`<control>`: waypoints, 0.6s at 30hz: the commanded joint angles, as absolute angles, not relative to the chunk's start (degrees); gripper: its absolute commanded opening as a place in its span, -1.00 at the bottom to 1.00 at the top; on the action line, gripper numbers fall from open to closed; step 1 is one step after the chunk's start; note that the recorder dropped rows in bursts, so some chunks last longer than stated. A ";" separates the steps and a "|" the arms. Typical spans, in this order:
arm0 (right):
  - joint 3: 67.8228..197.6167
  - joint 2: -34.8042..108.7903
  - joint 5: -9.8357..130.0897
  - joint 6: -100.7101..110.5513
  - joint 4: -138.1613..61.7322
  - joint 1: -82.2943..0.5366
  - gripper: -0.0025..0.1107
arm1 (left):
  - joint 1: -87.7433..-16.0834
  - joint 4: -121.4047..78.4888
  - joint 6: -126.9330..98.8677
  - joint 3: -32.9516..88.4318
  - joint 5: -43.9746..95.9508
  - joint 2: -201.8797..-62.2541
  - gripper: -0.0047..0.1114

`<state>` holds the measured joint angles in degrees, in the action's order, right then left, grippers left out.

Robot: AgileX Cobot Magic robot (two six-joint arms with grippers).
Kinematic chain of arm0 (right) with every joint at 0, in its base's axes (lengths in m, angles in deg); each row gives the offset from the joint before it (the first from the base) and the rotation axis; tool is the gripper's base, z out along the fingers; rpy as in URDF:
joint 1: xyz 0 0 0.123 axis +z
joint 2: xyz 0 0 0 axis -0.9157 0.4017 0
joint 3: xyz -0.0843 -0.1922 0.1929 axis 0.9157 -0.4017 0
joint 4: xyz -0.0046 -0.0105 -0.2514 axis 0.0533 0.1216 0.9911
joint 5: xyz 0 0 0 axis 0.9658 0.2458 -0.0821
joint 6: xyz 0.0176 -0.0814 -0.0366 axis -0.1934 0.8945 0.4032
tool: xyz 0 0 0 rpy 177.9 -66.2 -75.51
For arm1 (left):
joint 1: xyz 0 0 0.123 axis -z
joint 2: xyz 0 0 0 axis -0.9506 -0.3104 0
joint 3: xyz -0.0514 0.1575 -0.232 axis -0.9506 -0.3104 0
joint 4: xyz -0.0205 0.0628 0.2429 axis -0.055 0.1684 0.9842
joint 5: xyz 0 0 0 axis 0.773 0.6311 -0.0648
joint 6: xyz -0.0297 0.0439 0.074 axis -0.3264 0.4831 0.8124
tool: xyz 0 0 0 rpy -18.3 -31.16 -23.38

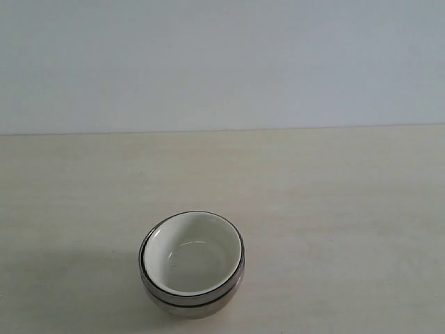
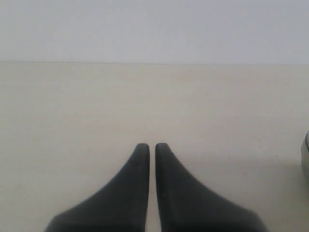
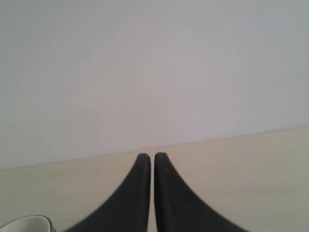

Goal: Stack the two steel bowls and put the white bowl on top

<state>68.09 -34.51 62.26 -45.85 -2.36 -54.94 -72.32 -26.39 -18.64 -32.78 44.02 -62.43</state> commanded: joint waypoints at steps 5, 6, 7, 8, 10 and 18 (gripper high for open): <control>67.82 -34.80 58.16 -46.03 -2.10 -55.42 -0.96 | -72.04 -26.39 -18.91 -32.95 43.60 -62.25 -0.85; 67.82 -34.80 58.16 -46.03 -2.10 -55.42 -0.96 | -72.04 -26.39 -18.91 -32.95 43.60 -62.25 -0.85; 67.82 -34.80 57.87 -45.62 -2.10 -55.42 -0.96 | -72.04 -26.39 -18.91 -32.95 43.60 -62.25 -0.85; 67.82 -34.80 57.13 -43.95 -3.65 -55.42 -0.96 | -72.04 -26.39 -18.91 -32.95 43.60 -62.25 -0.85; 67.82 -34.80 54.63 -26.43 -18.16 -55.42 -0.96 | -72.04 -26.39 -18.91 -32.95 43.60 -62.25 -0.85; 67.82 -34.80 52.58 5.45 -44.48 -55.42 -0.96 | -72.04 -26.39 -18.91 -32.95 43.60 -62.25 -0.85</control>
